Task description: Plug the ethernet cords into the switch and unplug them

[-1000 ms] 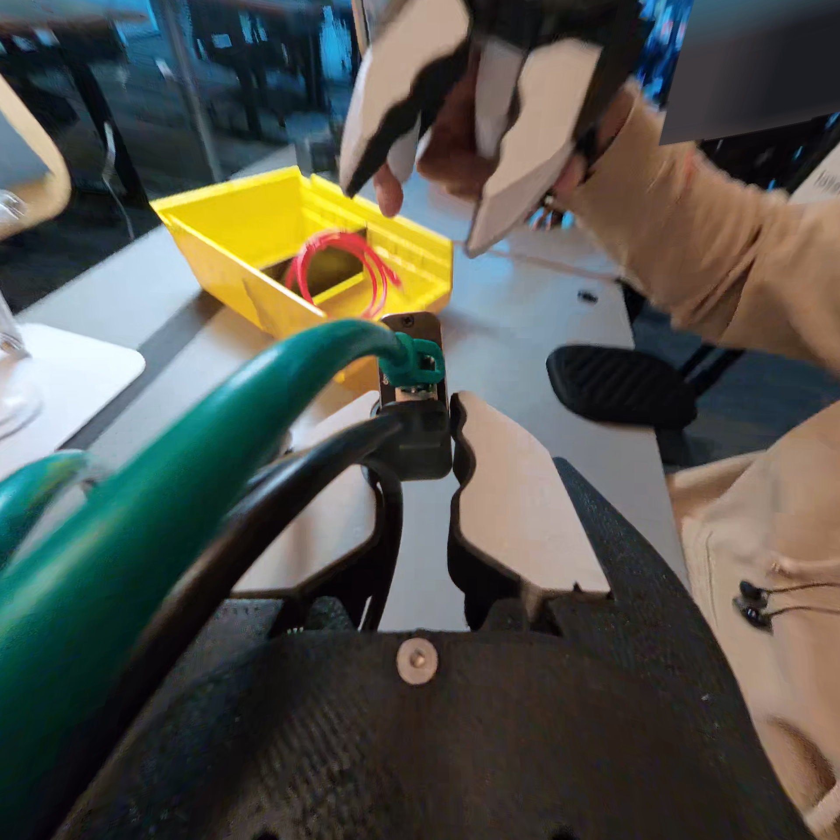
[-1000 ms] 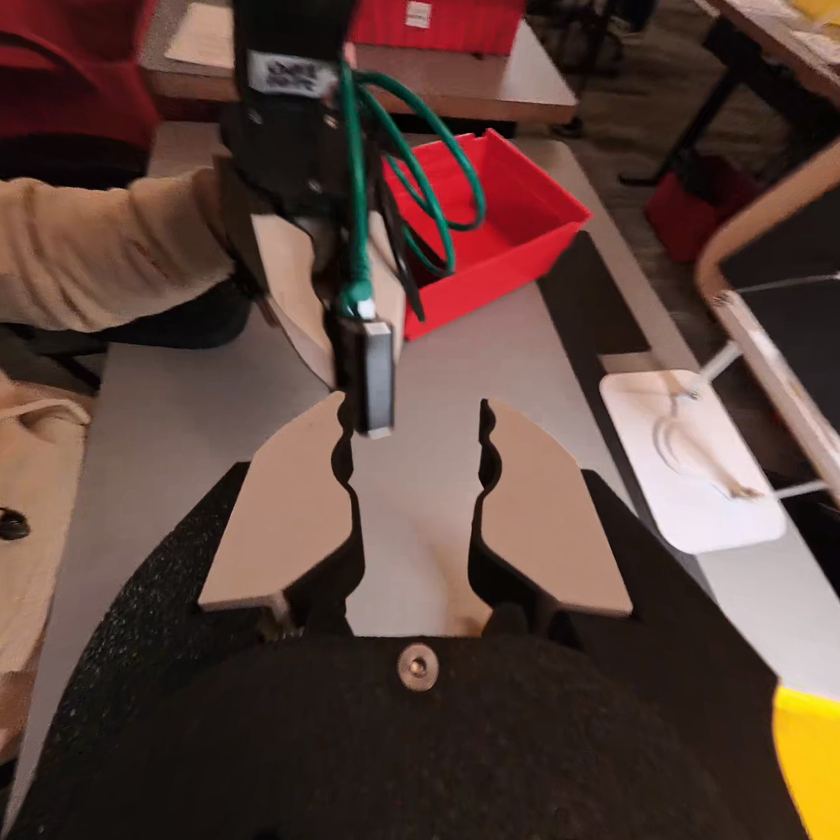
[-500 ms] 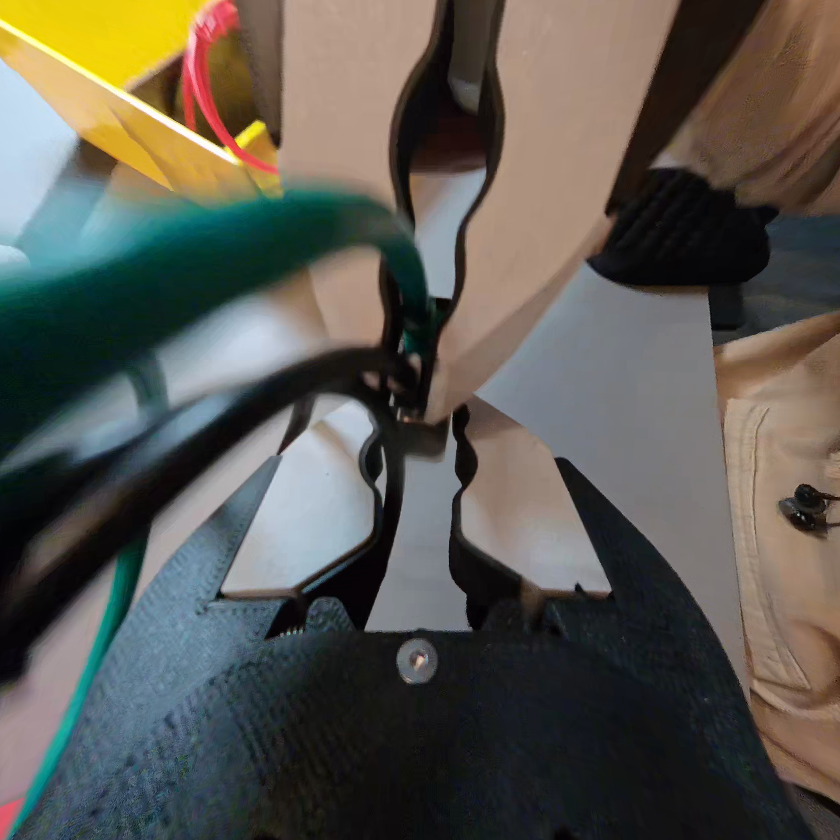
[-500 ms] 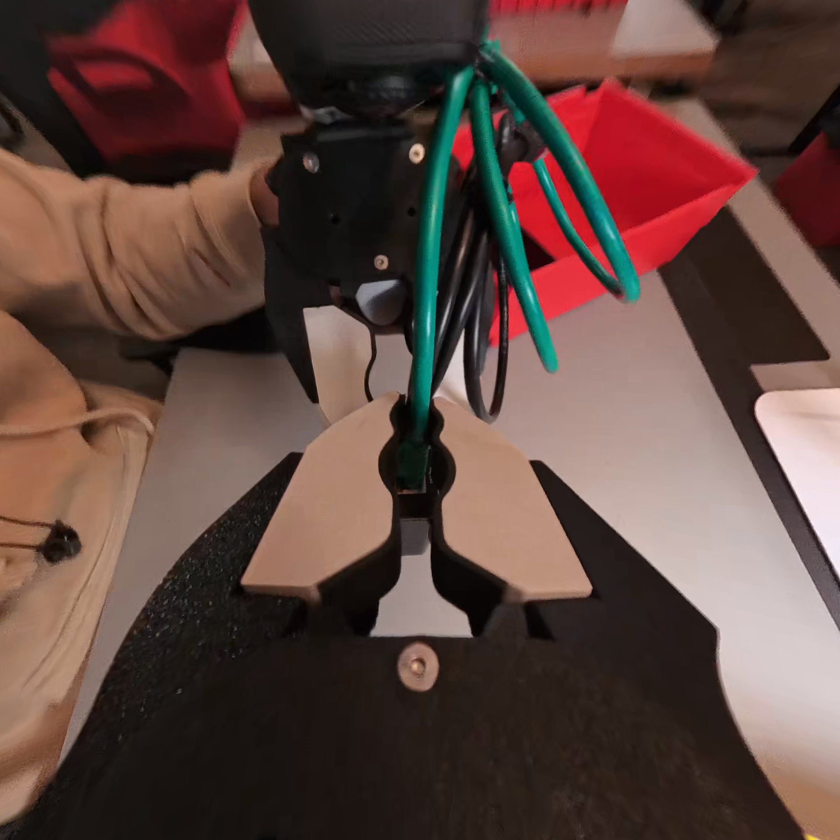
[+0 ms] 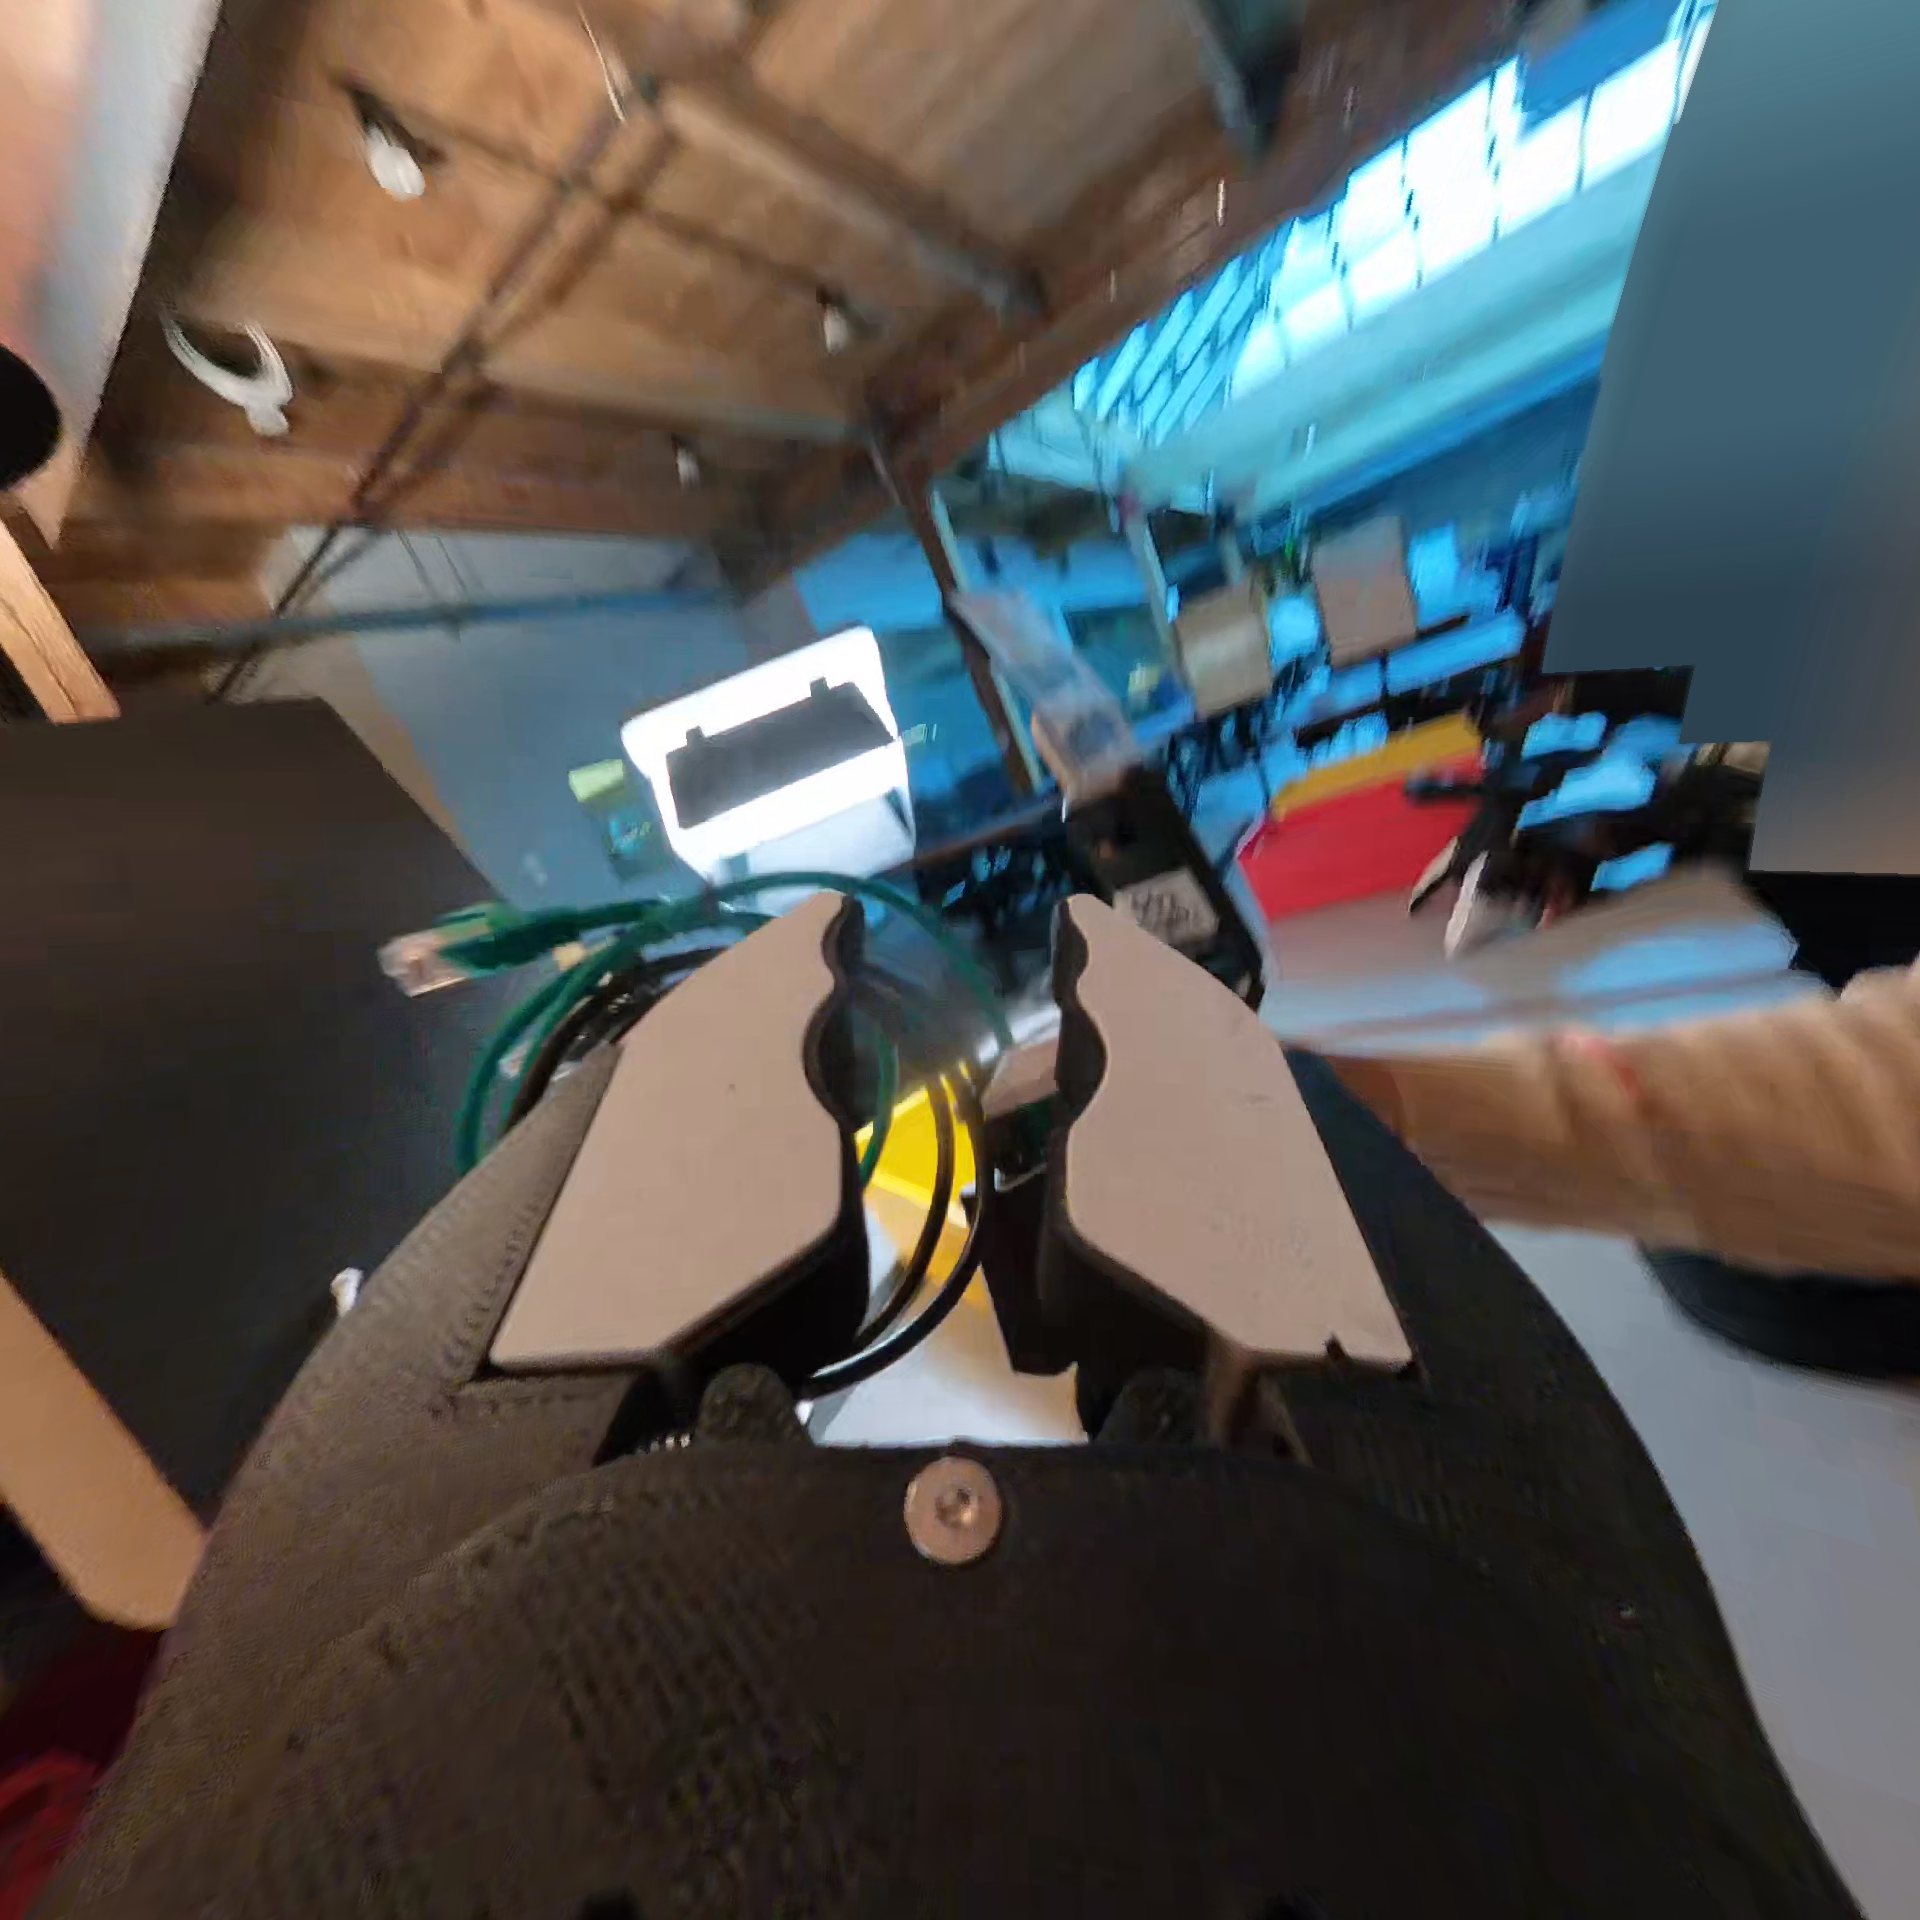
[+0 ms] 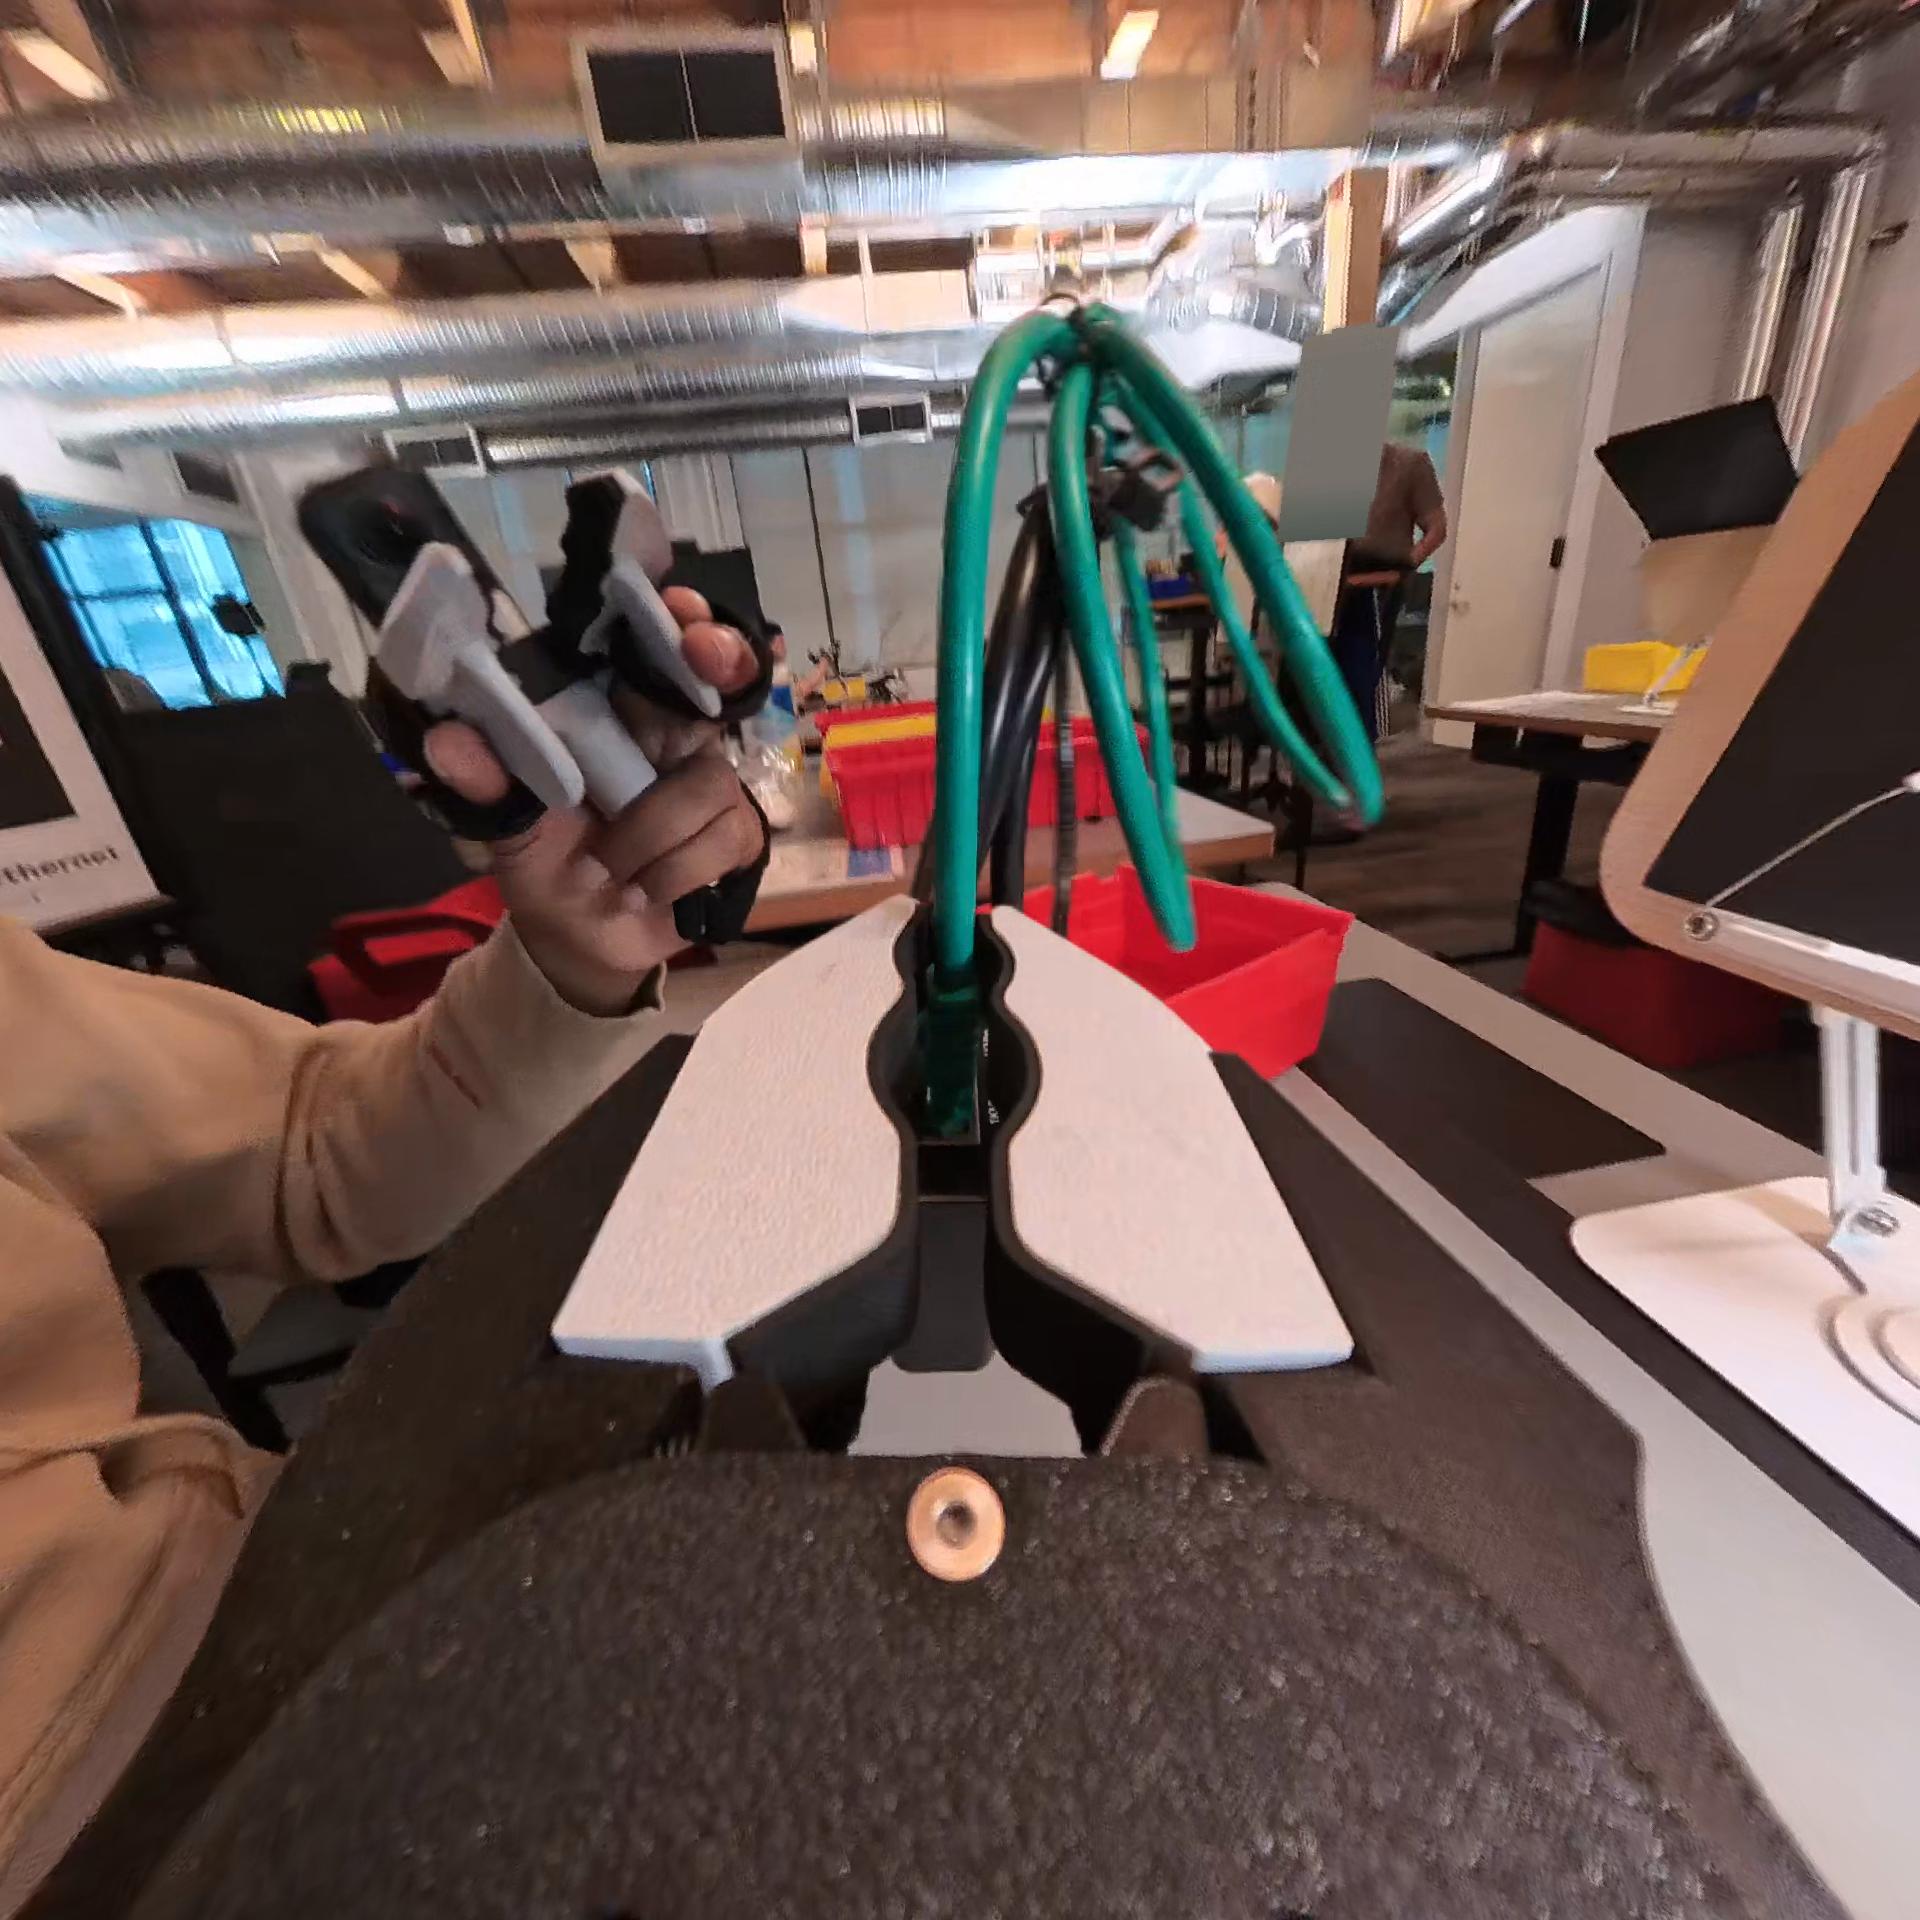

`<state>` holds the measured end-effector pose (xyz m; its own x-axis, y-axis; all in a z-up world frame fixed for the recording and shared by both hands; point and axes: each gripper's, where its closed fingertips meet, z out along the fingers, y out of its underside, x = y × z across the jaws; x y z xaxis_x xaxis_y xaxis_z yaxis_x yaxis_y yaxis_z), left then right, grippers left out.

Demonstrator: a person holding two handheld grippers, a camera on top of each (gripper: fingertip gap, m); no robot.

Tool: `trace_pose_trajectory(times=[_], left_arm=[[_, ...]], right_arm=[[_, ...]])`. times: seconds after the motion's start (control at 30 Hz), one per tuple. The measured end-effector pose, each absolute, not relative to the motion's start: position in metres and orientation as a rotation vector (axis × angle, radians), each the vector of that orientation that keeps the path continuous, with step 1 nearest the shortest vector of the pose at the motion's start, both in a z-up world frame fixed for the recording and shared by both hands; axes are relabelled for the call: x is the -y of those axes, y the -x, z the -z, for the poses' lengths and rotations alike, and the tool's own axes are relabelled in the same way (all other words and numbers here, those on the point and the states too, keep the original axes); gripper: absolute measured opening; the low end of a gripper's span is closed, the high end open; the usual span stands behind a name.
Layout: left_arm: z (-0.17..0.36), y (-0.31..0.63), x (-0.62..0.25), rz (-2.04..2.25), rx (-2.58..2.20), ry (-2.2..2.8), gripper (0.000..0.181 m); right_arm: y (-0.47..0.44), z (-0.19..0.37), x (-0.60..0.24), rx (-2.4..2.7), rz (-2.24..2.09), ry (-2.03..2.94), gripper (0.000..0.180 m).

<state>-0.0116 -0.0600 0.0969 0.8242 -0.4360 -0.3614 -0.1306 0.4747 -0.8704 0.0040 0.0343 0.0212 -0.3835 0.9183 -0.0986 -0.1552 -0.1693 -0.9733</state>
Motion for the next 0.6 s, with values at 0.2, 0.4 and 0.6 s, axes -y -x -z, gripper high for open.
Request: trace_pose_trajectory(times=[0.2,0.4,0.6], left_arm=[[-0.086,0.065,0.042,0.581,-0.390,1.137,0.043],[-0.009,-0.022,0.003,0.987,-0.520,1.328,0.059],[-0.015,-0.020,0.005,0.813,-0.569,1.405,0.026]], right_arm=[[-0.038,-0.064,-0.043,1.055,-1.806,0.803,0.007],[-0.041,-0.081,-0.019,0.904,-1.991,0.668,0.007],[-0.018,-0.059,-0.009,1.011,-1.939,0.742,0.008]])
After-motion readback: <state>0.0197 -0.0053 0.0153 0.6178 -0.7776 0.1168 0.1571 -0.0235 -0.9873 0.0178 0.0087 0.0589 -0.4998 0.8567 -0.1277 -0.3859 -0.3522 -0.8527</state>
